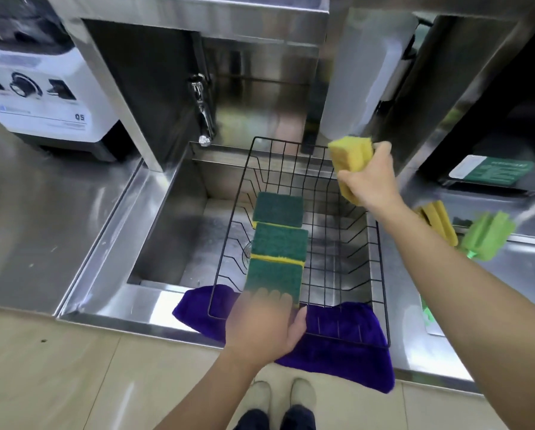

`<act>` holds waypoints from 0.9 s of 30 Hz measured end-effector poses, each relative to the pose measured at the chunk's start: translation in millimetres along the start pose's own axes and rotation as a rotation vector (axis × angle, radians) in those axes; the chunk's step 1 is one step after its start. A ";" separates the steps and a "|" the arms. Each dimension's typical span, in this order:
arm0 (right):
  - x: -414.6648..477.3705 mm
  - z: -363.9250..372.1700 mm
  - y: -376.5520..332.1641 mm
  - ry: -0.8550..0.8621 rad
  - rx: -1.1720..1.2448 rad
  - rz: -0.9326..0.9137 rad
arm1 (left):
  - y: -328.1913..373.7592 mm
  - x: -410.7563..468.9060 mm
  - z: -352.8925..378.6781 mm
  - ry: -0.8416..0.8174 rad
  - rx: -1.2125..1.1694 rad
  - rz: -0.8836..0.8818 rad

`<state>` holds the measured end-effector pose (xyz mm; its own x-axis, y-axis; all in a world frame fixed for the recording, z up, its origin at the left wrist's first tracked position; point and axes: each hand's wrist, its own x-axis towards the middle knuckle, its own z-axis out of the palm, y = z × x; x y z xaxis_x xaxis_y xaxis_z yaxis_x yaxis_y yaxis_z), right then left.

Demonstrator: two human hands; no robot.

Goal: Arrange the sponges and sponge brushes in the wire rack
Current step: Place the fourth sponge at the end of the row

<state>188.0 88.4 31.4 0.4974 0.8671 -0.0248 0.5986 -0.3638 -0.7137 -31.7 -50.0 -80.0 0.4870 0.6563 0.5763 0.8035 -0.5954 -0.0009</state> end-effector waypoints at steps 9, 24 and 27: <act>14.4 67.5 -3.4 -0.101 -0.503 -0.326 | 1.0 0.4 -0.9 0.007 -0.020 -0.037; 33.7 96.5 1.1 -0.401 -0.114 -0.013 | 1.9 0.4 -0.9 -0.008 -0.050 -0.056; 32.5 96.7 0.6 -0.400 -0.121 -0.033 | 1.5 0.7 -1.1 -0.013 -0.049 -0.054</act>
<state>143.8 149.2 -37.5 0.2076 0.9342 -0.2900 0.6917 -0.3499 -0.6318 -30.5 -50.9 -78.7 0.4476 0.6940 0.5639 0.8113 -0.5804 0.0703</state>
